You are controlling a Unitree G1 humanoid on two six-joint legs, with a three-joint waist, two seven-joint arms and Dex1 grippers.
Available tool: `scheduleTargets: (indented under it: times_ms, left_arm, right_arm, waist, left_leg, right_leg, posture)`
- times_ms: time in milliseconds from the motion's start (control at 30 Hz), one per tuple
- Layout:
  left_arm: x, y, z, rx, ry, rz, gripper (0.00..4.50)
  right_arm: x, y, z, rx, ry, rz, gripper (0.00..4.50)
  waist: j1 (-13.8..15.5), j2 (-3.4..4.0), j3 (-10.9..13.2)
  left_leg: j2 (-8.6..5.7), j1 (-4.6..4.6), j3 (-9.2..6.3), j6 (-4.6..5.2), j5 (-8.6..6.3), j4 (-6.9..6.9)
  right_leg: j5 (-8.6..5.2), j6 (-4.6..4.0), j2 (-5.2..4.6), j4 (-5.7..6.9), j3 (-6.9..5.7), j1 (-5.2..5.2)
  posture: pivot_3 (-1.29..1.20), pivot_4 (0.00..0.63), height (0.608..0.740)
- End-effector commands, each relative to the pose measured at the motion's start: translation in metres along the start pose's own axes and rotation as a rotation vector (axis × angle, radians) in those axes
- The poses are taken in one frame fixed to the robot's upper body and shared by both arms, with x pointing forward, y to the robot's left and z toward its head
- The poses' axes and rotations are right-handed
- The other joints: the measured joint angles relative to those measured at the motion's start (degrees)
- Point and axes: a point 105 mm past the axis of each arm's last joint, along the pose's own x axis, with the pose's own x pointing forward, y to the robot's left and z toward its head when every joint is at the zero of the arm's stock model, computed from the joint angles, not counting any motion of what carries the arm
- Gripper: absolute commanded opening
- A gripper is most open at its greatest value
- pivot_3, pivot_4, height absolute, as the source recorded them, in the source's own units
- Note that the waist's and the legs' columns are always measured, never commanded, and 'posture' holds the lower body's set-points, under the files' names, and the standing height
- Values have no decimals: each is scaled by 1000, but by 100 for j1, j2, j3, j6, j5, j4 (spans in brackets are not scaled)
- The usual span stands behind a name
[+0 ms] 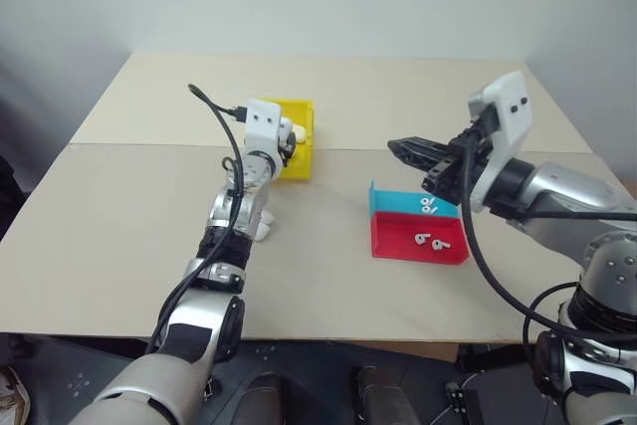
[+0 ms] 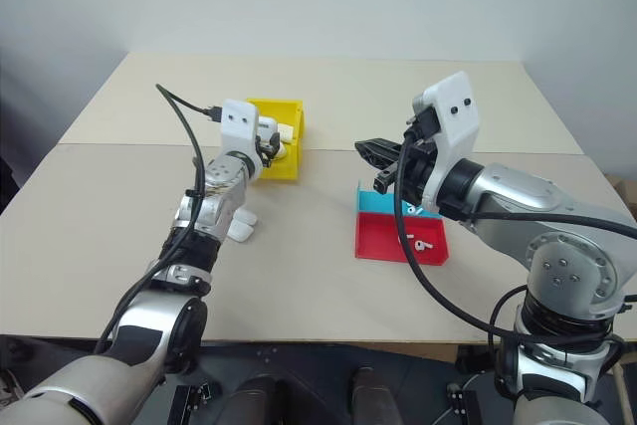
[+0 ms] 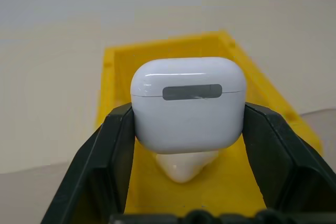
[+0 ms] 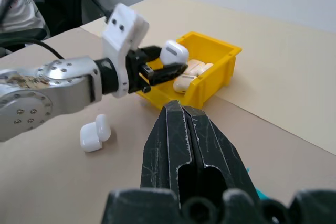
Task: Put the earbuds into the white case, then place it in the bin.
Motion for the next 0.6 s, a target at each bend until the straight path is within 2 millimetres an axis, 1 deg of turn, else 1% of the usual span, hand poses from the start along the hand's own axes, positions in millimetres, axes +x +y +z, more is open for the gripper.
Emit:
scheduleTargets:
  times_ms: [33,67,133,167,200,300,400,467,533,567,600]
  left_arm:
    - [9,0,21,29,-67,6,3135]
    - [10,-1,23,26,-76,2,3513]
    - [11,-1,28,17,-94,-4,4113]
    - [11,-2,30,17,-101,-11,4359]
    - [10,-2,32,8,-117,-22,4460]
    - [3,-3,37,-35,-156,-108,4460]
    - [-15,0,42,-58,-204,-215,4460]
    - [-31,3,45,-48,-231,-283,4460]
    - [-53,5,46,-4,-255,-368,4460]
    - [-66,5,45,18,-262,-420,4460]
    - [-85,7,44,53,-280,-496,4460]
  right_arm:
    - [-3,7,13,-37,-57,12,1]
    - [-3,8,15,-29,-68,17,0]
    - [-4,9,16,-27,-81,21,0]
    - [-5,10,16,-29,-83,21,0]
    - [-5,10,16,-30,-83,21,0]
    - [-5,11,13,-24,-82,20,0]
    - [-6,12,9,-38,-82,26,0]
    - [-5,14,4,-52,-76,32,0]
    - [-4,16,-5,-75,-71,41,0]
    - [-4,16,-10,-85,-75,45,0]
    - [-3,17,-17,-115,-89,56,0]
  waist:
    - [0,0,0]
    - [-2,0,0]
    - [-4,0,0]
    - [-3,0,0]
    - [-3,0,0]
    - [-9,0,0]
    - [-36,1,-1]
    - [-44,2,-1]
    - [-55,2,-1]
    - [-57,3,-1]
    - [-52,3,-1]
  left_leg:
    - [0,-1,-1,0,0,0]
    - [0,-2,-1,0,0,0]
    - [0,-3,-2,0,0,0]
    - [0,-5,-2,0,0,0]
    - [0,-5,-3,0,0,0]
    - [0,-5,-3,0,0,0]
    - [4,-4,-3,0,0,-1]
    - [6,-2,-4,-1,0,-2]
    - [7,0,-4,-1,1,-2]
    - [9,0,-5,-1,1,-2]
    - [8,2,-5,-1,1,-2]
  right_leg:
    - [0,0,0,-2,-3,0]
    - [0,0,0,-2,-3,0]
    - [0,0,0,-1,-5,1]
    - [0,0,0,0,-5,0]
    - [0,0,-1,0,-6,0]
    - [0,0,-1,1,-6,1]
    - [0,-1,-1,4,-5,0]
    - [0,-1,0,7,-4,-1]
    - [0,-2,1,9,-2,-1]
    - [0,-2,2,10,-2,-1]
    - [0,-2,2,12,-1,0]
  posture:
    - [0,150,740]
    - [0,150,740]
    - [0,150,740]
    - [0,150,740]
    - [0,150,740]
    - [0,150,740]
    - [0,150,740]
    - [0,150,740]
    - [0,150,740]
    - [0,150,740]
    - [0,150,740]
